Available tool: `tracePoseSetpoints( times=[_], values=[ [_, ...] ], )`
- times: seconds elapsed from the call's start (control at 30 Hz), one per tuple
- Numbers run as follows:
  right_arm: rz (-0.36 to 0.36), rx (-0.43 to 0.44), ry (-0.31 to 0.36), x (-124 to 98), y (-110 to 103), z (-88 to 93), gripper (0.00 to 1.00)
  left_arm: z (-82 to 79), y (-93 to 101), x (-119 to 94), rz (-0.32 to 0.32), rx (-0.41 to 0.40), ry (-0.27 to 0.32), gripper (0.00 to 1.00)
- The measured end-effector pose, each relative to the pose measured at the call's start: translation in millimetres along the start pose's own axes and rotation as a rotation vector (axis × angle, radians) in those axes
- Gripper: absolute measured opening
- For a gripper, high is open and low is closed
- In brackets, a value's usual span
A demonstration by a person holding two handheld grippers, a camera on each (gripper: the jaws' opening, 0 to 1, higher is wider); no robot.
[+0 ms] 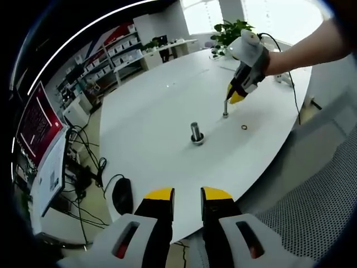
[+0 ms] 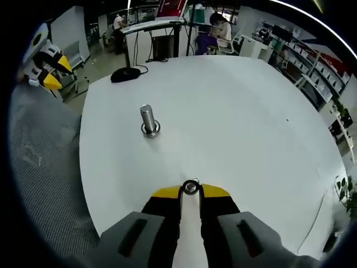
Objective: Place the washer onto the threaded stud by aligning its center hole with the stud, sliding it down to the base, and recovering from edge contact or off-axis alignment until the washer reaches the visible bottom stop.
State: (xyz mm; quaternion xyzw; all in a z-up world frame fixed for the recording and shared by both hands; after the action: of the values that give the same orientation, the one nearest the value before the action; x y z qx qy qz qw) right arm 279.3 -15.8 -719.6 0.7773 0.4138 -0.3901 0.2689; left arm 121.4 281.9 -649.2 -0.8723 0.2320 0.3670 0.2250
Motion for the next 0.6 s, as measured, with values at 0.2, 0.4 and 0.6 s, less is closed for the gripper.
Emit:
tracePoseSetpoints(
  times=[0.2, 0.4, 0.6],
  values=[
    [0.008, -0.018, -0.006, 4.0, 2.1, -3.5, 0.14, 0.2, 0.0, -0.4, 0.0, -0.005, 0.001, 0.16],
    [0.013, -0.042, -0.024, 6.5, 2.6, -3.3, 0.14, 0.1, -0.6, -0.4, -0.001, -0.008, 0.002, 0.16],
    [0.012, -0.029, -0.023, 10.2, 4.5, -4.6, 0.14, 0.3, -1.0, -0.1, 0.001, -0.013, 0.001, 0.16]
  ],
)
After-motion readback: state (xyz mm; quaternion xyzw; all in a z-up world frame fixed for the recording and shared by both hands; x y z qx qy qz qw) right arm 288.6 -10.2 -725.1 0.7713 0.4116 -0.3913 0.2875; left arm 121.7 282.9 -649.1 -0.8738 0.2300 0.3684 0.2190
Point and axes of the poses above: the point that each gripper's makers call its tool centre point, and the gripper's own axes: x roughly forward along the fingers, y roughly to its right, z roughly out of its underside, the point moved 10 cm from there along -x, roughly backward along the fingers, and after that the axes turned 1 degree about -z, right-handed, at the moved point
